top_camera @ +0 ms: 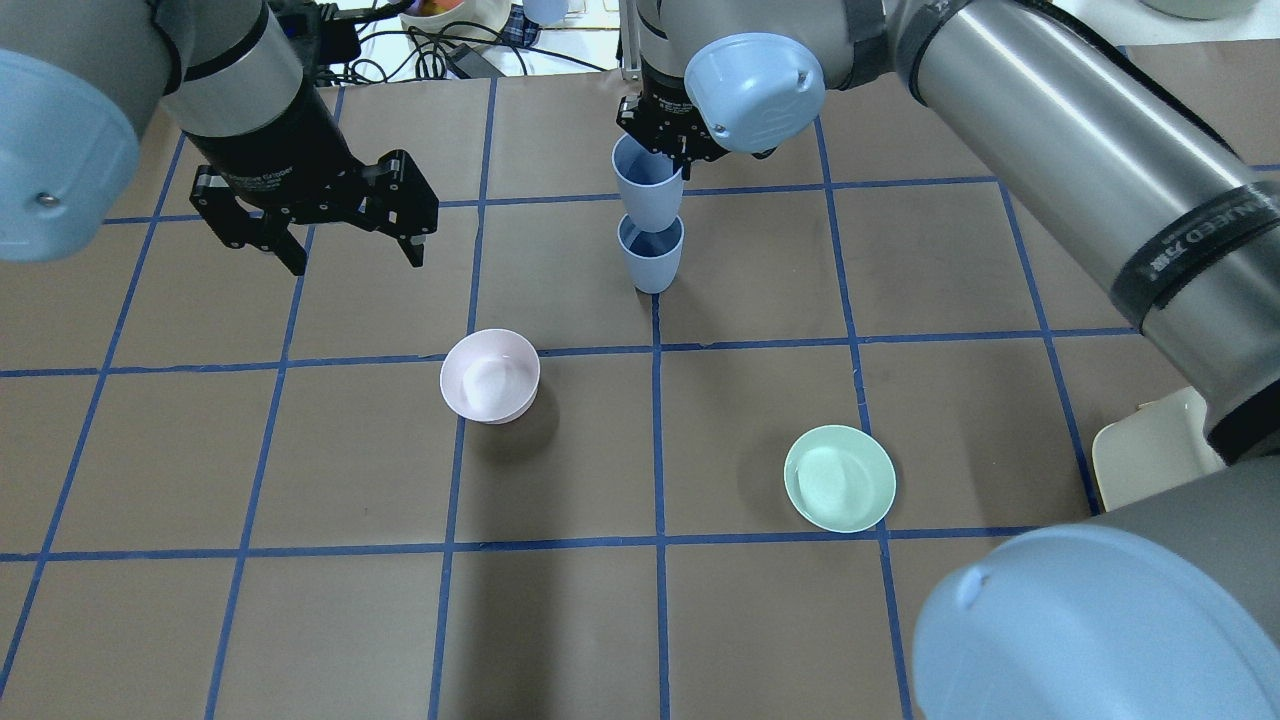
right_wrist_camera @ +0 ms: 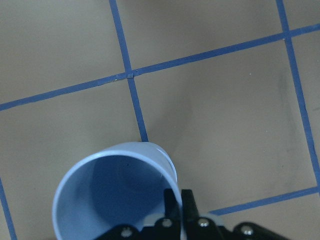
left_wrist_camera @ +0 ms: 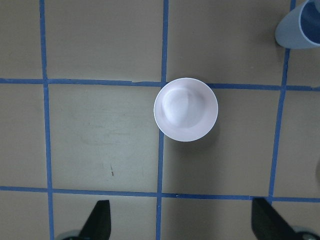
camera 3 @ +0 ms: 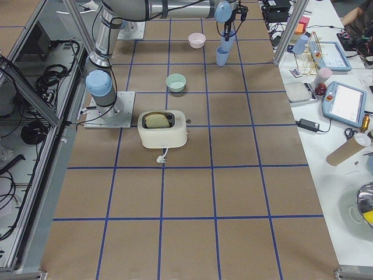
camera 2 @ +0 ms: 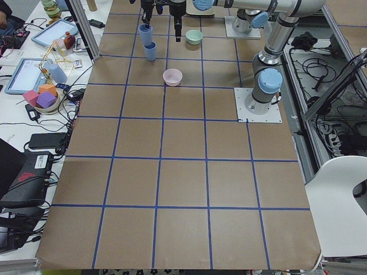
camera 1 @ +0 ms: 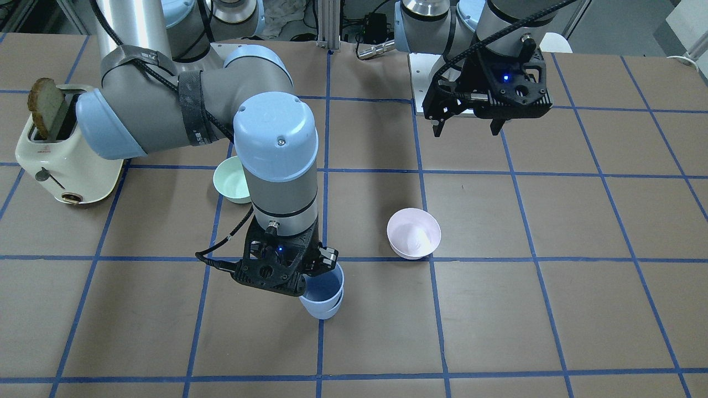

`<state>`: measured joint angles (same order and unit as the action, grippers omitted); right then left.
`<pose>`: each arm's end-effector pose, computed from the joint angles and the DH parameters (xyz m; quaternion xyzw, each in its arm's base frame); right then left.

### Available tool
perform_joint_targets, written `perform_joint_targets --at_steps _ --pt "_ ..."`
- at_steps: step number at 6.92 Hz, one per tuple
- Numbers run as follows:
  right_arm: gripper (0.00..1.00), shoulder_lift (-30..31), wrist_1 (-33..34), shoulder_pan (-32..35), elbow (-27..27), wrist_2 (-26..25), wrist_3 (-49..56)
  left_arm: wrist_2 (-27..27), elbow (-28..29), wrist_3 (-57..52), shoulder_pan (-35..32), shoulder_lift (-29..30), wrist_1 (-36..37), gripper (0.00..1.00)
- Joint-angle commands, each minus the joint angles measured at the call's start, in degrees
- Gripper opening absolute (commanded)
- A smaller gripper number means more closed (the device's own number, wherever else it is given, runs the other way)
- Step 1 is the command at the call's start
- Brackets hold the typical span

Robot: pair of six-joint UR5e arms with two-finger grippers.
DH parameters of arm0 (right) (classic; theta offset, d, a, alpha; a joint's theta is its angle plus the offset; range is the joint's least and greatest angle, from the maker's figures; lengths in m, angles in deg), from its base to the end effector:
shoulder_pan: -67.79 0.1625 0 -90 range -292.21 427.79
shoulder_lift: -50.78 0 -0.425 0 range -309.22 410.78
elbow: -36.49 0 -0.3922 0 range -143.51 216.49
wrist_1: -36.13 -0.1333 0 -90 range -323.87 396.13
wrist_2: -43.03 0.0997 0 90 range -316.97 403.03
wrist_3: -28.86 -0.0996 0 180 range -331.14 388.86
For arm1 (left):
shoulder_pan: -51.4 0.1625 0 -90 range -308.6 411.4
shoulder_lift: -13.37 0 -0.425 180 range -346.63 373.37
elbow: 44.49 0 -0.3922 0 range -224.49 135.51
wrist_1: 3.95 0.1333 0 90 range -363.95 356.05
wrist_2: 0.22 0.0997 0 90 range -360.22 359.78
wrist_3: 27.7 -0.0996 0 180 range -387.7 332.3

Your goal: Stack blue cups with both arms

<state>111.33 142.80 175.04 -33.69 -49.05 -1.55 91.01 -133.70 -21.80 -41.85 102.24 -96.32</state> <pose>0.3334 -0.6365 0.3804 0.1155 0.9912 -0.0635 0.0082 -0.1583 -0.4743 0.5002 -0.0231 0.9997 0.0031 0.0110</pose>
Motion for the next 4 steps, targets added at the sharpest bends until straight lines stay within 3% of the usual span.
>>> perform_joint_targets --at_steps 1,4 --pt "0.06 -0.3 0.1 0.1 0.0 0.2 0.1 0.0 0.0 0.1 0.0 0.1 0.0 1.0" --pt "0.06 -0.4 -0.2 0.1 -0.3 0.6 0.1 0.0 0.0 0.1 0.0 0.1 0.0 1.0"
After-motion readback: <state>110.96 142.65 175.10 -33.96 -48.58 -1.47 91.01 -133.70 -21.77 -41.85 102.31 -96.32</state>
